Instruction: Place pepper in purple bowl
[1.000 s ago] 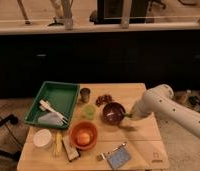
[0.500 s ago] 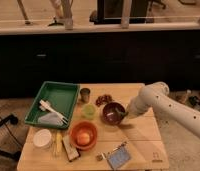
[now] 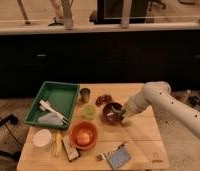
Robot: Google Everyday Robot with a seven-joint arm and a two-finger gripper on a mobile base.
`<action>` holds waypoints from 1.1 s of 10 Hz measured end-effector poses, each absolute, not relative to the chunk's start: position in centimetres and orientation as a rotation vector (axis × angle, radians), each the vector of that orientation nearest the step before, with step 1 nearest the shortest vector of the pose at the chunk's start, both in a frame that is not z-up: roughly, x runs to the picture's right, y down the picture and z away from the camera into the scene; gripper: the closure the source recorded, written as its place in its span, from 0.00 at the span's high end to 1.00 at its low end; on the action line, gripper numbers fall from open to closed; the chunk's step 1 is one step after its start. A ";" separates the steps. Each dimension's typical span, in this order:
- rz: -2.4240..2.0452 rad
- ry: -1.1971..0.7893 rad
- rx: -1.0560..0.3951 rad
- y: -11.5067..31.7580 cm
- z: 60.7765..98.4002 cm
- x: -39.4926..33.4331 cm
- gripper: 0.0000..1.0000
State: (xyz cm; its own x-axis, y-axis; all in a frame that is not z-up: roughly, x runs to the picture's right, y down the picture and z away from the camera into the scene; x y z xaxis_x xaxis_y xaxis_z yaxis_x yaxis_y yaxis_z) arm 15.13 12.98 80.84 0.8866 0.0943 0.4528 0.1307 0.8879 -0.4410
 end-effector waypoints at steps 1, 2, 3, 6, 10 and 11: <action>-0.022 -0.524 -0.478 12.8 80.7 14.5 0.03; -0.024 -0.566 -0.477 12.6 80.5 13.8 0.03; -0.023 -0.621 -0.479 12.5 80.4 12.9 0.03; -0.028 -0.724 -0.497 12.4 80.7 11.0 0.03; 0.012 -0.821 -0.507 12.4 81.5 10.4 0.03; 0.028 -0.831 -0.506 12.5 81.6 10.6 0.03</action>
State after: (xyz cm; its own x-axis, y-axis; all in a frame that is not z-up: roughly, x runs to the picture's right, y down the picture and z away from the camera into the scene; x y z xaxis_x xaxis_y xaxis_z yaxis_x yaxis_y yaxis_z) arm 10.62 12.48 81.61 0.6810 0.2182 0.6991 0.1699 0.8815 -0.4406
